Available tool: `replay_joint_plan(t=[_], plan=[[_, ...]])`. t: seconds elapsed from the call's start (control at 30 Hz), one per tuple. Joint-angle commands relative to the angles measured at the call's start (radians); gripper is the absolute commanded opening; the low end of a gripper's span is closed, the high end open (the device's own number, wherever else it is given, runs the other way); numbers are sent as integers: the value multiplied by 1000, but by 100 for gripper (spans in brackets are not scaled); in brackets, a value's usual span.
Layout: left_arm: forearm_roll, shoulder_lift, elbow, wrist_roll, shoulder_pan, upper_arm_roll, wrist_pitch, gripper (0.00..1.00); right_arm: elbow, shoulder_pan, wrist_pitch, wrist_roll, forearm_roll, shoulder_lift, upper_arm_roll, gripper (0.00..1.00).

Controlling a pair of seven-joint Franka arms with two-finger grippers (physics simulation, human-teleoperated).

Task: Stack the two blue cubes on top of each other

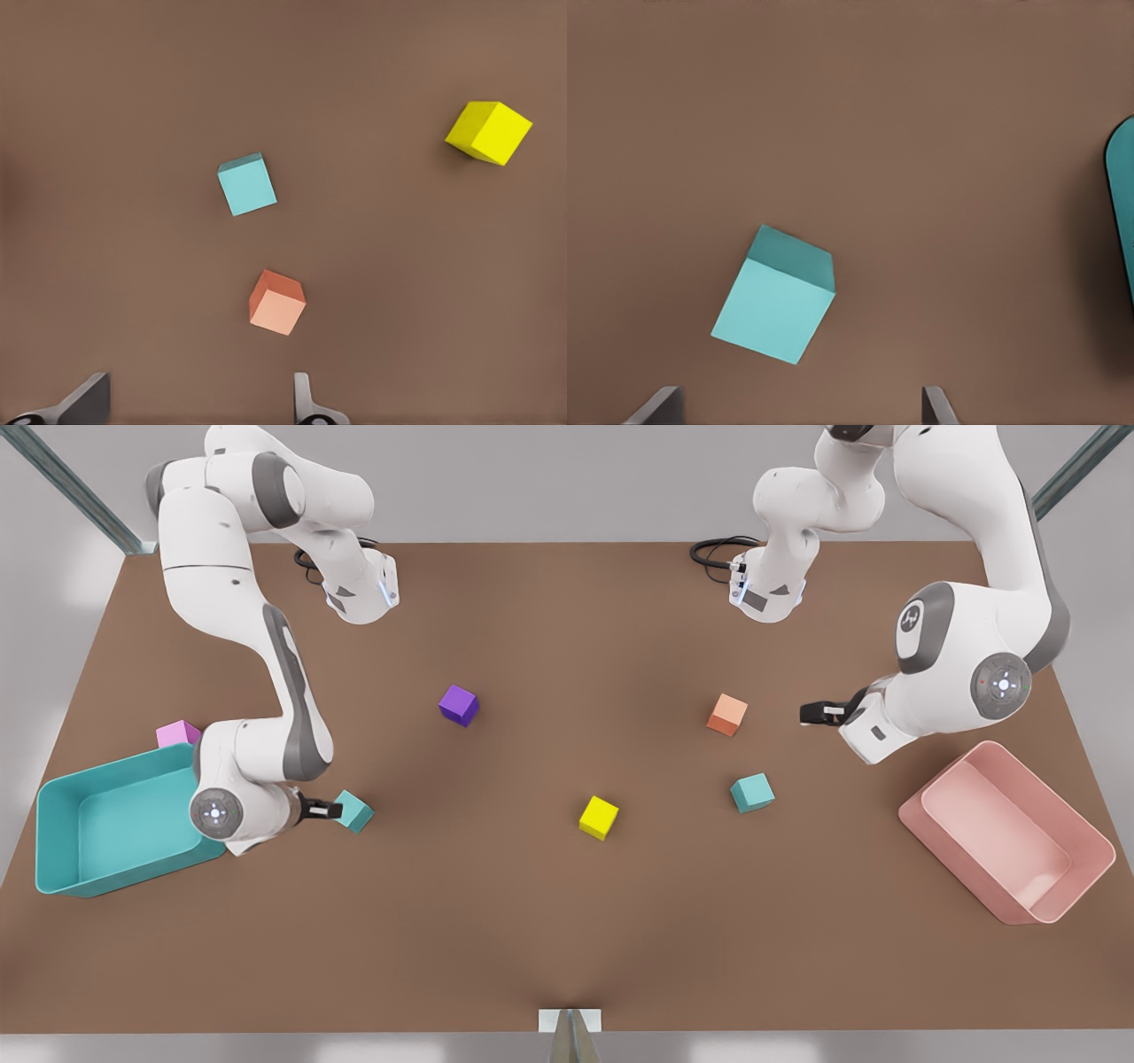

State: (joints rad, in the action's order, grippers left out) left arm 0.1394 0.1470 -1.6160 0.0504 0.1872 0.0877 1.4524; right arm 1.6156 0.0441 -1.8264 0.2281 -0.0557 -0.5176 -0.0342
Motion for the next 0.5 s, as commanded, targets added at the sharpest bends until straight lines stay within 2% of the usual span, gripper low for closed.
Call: replay_joint_plan(t=[0.0,0.07,0.13,0.2,0.47], plan=[[0,-1,1,3,0,0,-4,100,30,-3,-169,255,2,11,0,100],[0,-3,30,6,3,-2,-6,100,142,-3,-386,313,4,57,0,100],[0,-1,30,3,5,-3,-6,100,153,-3,-404,335,8,60,0,100],[0,-3,30,3,3,-3,-26,100,217,-3,-519,344,11,74,-1,100],[-14,-10,102,2,2,-16,-21,100,326,-3,-524,376,23,82,-6,100]])
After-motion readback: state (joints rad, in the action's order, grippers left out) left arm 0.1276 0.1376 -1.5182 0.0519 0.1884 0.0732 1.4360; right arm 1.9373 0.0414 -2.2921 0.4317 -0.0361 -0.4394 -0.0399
